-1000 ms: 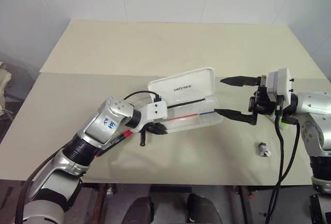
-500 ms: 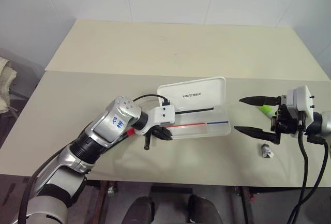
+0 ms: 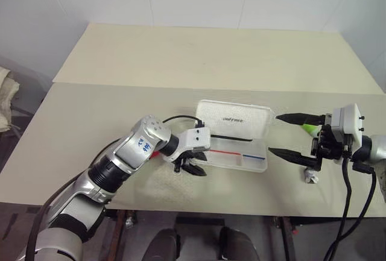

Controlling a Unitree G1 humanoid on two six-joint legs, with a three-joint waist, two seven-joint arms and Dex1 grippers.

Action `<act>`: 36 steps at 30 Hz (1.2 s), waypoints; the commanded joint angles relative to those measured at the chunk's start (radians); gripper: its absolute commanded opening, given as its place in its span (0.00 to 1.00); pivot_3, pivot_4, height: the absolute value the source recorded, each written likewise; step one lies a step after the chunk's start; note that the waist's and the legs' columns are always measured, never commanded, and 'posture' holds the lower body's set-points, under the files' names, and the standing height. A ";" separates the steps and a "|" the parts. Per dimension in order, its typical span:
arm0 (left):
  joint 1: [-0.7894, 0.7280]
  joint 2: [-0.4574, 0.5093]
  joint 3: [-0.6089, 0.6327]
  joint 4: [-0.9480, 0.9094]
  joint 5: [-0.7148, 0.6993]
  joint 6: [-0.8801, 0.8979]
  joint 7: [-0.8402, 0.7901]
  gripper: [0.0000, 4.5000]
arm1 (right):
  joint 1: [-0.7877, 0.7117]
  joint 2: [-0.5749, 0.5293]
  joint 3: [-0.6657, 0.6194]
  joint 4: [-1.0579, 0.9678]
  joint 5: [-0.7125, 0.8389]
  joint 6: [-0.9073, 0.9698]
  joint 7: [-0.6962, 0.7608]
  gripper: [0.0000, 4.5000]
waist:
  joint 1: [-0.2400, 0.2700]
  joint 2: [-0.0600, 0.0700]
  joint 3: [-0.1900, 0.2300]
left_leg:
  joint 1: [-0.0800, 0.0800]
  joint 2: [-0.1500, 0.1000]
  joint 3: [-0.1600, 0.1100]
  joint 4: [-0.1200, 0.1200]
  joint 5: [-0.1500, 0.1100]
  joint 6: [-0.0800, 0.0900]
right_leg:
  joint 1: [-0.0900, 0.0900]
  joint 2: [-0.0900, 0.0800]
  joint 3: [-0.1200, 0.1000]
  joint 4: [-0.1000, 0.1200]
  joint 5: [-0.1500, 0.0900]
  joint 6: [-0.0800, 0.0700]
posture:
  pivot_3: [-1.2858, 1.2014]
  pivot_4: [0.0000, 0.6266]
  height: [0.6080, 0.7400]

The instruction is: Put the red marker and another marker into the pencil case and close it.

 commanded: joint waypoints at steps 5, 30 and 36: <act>0.041 -0.008 0.049 -0.091 -0.064 0.077 0.034 0.99 | -0.050 0.033 0.037 -0.020 -0.002 -0.023 -0.012 1.00 | -0.001 0.000 0.000 | 0.000 0.000 0.000 0.000 0.000 0.000 | 0.000 0.000 0.000 0.001 0.000 0.000 | 0.52 0.24 1.00; 0.482 0.106 0.659 -0.464 -0.391 0.020 0.230 0.99 | -0.276 0.102 0.208 0.139 -0.003 -0.040 0.168 1.00 | -0.028 0.000 0.000 | 0.001 0.001 -0.001 0.000 0.000 -0.001 | 0.000 0.000 0.001 0.000 0.000 0.000 | 0.52 0.24 1.00; 0.662 0.162 0.910 -0.510 -0.452 -0.032 0.252 0.99 | -0.342 0.138 0.250 0.226 -0.031 -0.068 0.219 1.00 | -0.022 0.000 0.000 | 0.000 0.002 -0.001 -0.001 -0.001 -0.002 | -0.001 0.001 0.001 0.000 0.000 0.000 | 0.52 0.24 1.00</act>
